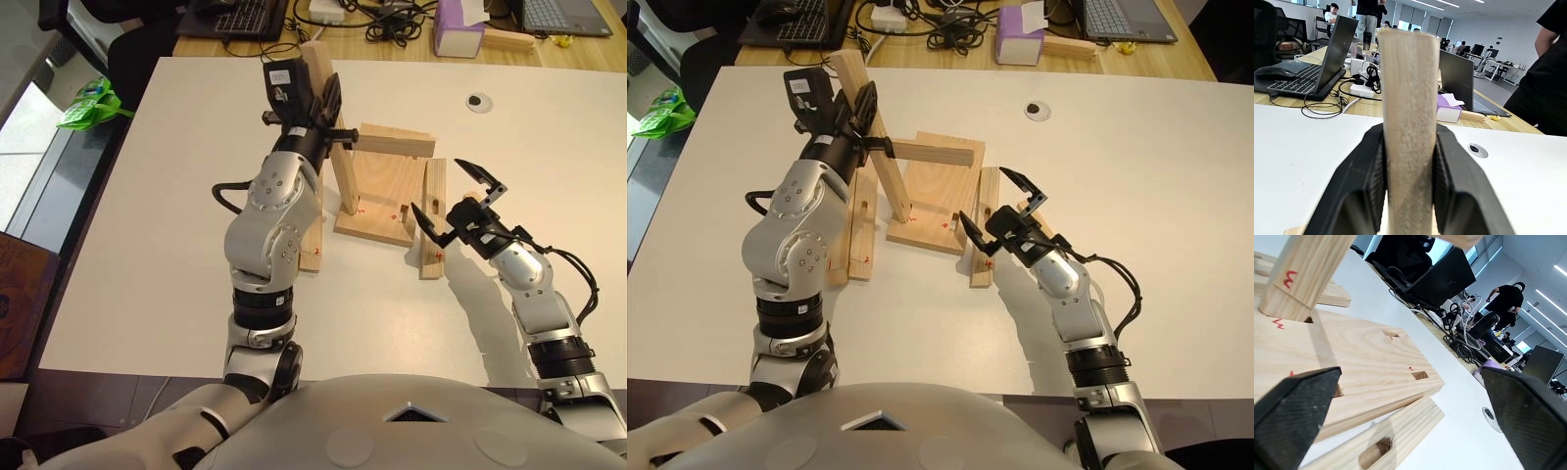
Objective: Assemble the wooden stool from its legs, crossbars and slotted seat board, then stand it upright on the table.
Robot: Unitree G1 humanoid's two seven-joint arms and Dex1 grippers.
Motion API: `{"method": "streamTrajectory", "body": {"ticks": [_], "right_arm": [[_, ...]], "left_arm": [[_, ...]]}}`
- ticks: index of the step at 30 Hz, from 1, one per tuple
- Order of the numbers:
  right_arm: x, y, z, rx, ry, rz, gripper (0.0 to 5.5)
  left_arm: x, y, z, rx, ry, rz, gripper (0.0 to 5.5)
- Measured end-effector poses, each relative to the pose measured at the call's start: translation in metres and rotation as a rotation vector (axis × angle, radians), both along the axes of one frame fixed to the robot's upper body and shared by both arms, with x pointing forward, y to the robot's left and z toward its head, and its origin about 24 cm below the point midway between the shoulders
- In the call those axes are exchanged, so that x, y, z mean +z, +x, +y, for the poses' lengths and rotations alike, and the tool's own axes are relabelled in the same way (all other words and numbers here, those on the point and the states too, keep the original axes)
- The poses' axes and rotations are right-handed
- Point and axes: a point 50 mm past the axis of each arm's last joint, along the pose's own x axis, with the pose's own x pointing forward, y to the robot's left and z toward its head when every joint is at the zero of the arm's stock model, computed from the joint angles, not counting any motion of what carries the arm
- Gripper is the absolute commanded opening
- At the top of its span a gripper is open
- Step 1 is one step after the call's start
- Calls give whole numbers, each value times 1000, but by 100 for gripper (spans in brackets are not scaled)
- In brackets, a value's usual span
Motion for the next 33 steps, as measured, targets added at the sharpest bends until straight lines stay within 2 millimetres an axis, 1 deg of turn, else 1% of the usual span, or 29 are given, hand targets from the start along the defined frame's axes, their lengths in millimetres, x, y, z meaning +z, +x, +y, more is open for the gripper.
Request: {"method": "streamTrajectory", "body": {"ticks": [3,8,11,15,20,24,26,29,33], "right_arm": [[0,0,0,1,0,0,540],[-1,0,0,7,-3,4,540],[-1,-1,0,11,-5,8,540],[-1,-1,0,16,-7,13,540],[-2,-2,1,23,-8,15,540],[-3,-1,0,31,-15,26,540],[0,2,0,39,-23,18,540],[2,5,0,41,-24,8,540],[0,5,0,38,-25,15,540]], "left_arm": [[3,-2,-5,-22,11,-51,103],[8,-5,-5,-16,-15,-114,103],[3,-10,-5,-22,-1,-110,103],[2,-15,-5,-26,15,-116,103],[1,-15,-4,0,24,-113,103],[-1,-14,2,46,25,-88,103],[-2,-14,4,61,28,-75,103],[-3,-14,5,65,34,-58,103],[-5,-14,5,70,35,-51,103]]}}
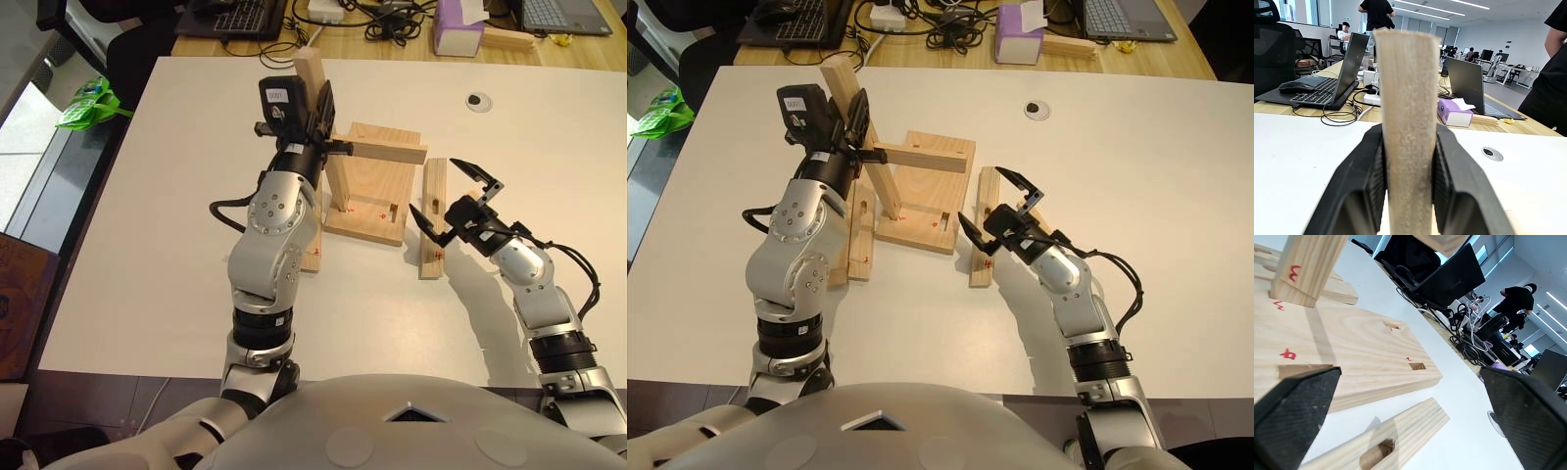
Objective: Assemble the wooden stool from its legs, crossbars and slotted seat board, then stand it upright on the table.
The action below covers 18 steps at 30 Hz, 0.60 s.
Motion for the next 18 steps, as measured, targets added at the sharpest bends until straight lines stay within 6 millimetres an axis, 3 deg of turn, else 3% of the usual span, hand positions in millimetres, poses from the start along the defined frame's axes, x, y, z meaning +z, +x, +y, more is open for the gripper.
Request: {"method": "streamTrajectory", "body": {"ticks": [3,18], "right_arm": [[0,1,0,1,-1,0,540],[6,6,-15,76,-54,16,540]], "left_arm": [[-5,0,-2,-5,3,-40,103],[-47,-39,14,127,37,-342,103]]}}
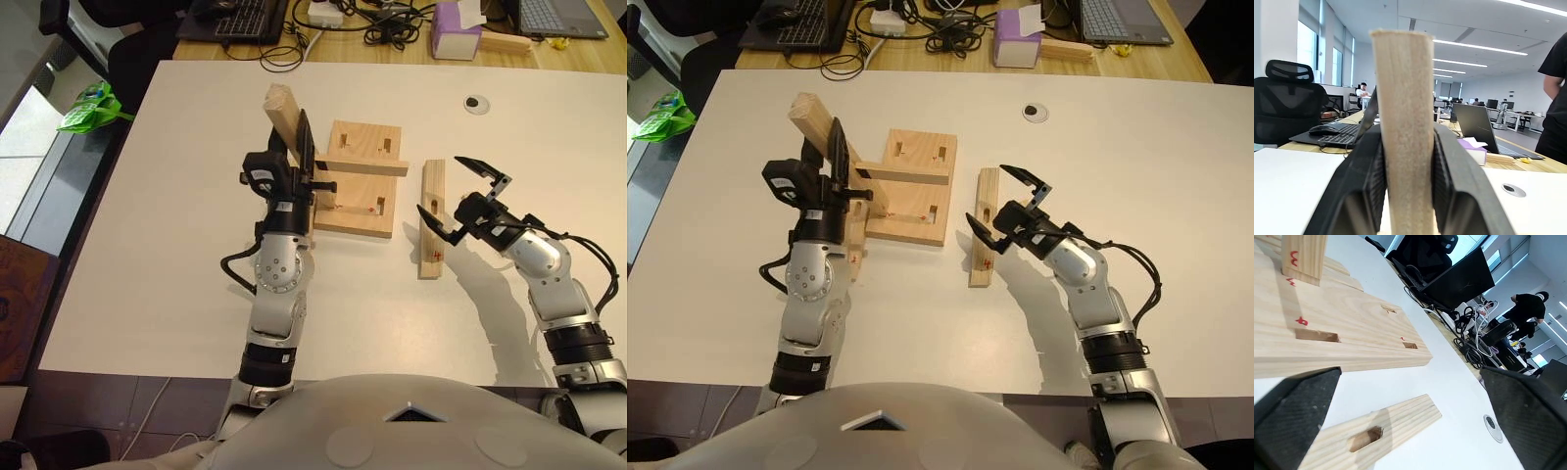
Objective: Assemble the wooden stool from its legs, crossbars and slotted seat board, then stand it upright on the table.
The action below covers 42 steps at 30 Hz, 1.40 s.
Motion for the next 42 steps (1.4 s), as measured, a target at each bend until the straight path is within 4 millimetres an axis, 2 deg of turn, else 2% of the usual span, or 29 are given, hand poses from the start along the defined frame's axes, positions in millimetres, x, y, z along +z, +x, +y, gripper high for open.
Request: {"method": "streamTrajectory", "body": {"ticks": [4,10,18,20,25,38,42], "right_arm": [[1,1,-5,14,-25,0,540],[0,1,-4,11,-19,-8,540],[0,1,-3,10,-9,-17,540],[-1,1,-3,10,-9,-16,540],[-1,1,-2,7,-3,-18,540],[-2,1,2,7,15,-19,540],[-2,1,3,7,18,-19,540]], "left_arm": [[-9,3,-3,10,36,-31,103],[-7,15,-12,-23,71,1,103],[-7,12,-18,-54,132,-46,103],[-12,15,-14,-45,67,-3,104],[-9,26,-11,-113,-32,36,104],[-4,34,-11,-142,-29,82,104],[2,43,-10,-149,-19,117,104]]}}
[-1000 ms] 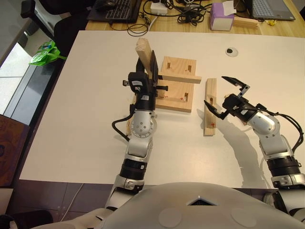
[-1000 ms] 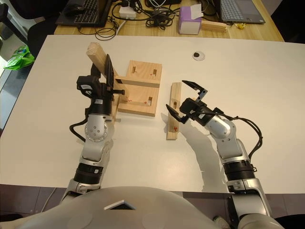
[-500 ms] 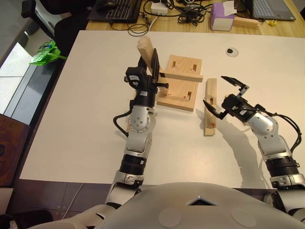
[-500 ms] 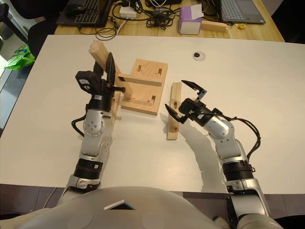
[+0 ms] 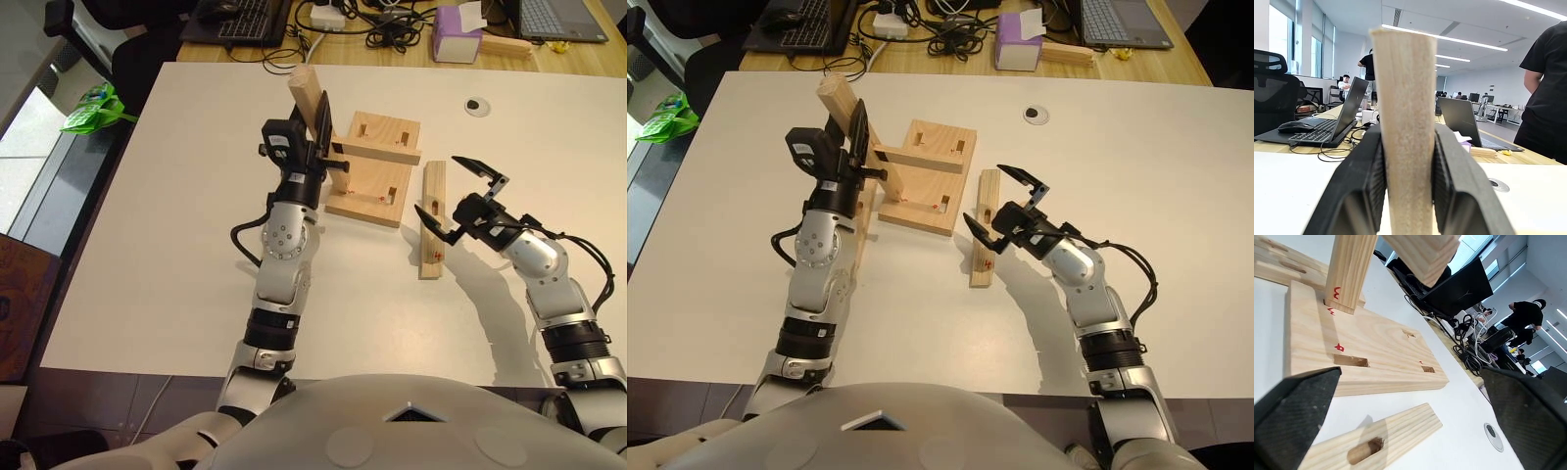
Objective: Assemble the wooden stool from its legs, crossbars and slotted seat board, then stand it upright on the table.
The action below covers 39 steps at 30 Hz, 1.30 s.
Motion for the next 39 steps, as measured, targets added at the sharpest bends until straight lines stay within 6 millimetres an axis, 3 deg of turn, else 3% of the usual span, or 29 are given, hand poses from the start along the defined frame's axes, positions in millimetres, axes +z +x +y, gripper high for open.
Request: {"method": "streamTrajectory", "body": {"ticks": [6,16,23,30,35,39], "right_arm": [[0,0,1,1,3,1,540],[-3,-2,1,-1,2,9,540],[-3,-2,1,3,1,11,540],[-3,-2,2,5,1,12,540],[-4,-3,3,10,-3,14,540],[-4,-3,3,10,-6,15,540]], "left_arm": [[2,10,5,-19,-15,69,104],[0,11,11,-17,-69,83,104],[-1,6,1,-28,55,40,104],[-3,8,13,-3,-103,78,103],[-2,5,0,-46,67,41,104],[-2,3,-1,-35,36,47,104]]}}
